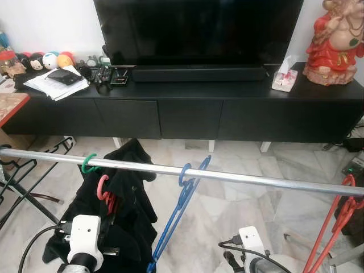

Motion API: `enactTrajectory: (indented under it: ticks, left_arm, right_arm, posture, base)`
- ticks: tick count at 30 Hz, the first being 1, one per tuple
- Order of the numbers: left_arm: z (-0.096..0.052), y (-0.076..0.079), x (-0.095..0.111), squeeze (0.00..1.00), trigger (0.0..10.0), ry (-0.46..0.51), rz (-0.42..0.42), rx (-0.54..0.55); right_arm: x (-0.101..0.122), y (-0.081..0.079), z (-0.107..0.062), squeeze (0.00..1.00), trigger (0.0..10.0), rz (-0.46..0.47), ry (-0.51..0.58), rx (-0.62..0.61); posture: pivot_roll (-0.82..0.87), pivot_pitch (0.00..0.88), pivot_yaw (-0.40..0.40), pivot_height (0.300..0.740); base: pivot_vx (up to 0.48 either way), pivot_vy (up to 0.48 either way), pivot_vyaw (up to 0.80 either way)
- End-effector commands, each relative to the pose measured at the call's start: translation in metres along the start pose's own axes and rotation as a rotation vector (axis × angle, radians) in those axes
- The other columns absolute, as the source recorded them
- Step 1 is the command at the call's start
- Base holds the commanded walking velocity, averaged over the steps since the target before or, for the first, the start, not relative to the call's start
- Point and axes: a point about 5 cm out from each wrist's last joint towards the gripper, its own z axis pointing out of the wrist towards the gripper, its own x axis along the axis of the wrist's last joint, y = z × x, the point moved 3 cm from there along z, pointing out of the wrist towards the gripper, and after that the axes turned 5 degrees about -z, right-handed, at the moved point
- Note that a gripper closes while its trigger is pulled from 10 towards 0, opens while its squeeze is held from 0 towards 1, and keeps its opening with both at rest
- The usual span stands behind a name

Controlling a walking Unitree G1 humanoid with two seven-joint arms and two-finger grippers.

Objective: Hang hanger

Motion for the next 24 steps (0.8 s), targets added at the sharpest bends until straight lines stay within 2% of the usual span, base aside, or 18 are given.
enactTrajectory:
  ticks: [1,8,24]
  left_arm:
    - [0.0025,0.0005,0.0108,0.00,10.0,0.056,0.016,0.002]
    - [0.0035,0.0007,0.0122,0.00,10.0,0.065,0.014,-0.002]
    - [0.0062,0.0034,0.0142,0.00,10.0,0.072,0.009,-0.011]
  right_arm:
    - [-0.0041,-0.0031,-0.0001,0.00,10.0,-0.003,-0.012,0.009]
    - [-0.0042,-0.0032,-0.0001,0.00,10.0,-0.003,-0.012,0.009]
    - [-0.0020,-0.0026,0.0001,0.00,10.0,0.003,-0.007,0.006]
  posture:
    - [-0.02,0.000,0.039,0.740]
    - [-0.02,0.000,0.039,0.740]
    - [-0.02,0.000,0.039,0.740]
  base:
    - [0.000,0.000,0.00]
    - [-0.034,0.000,0.00]
    - [-0.274,0.000,0.00]
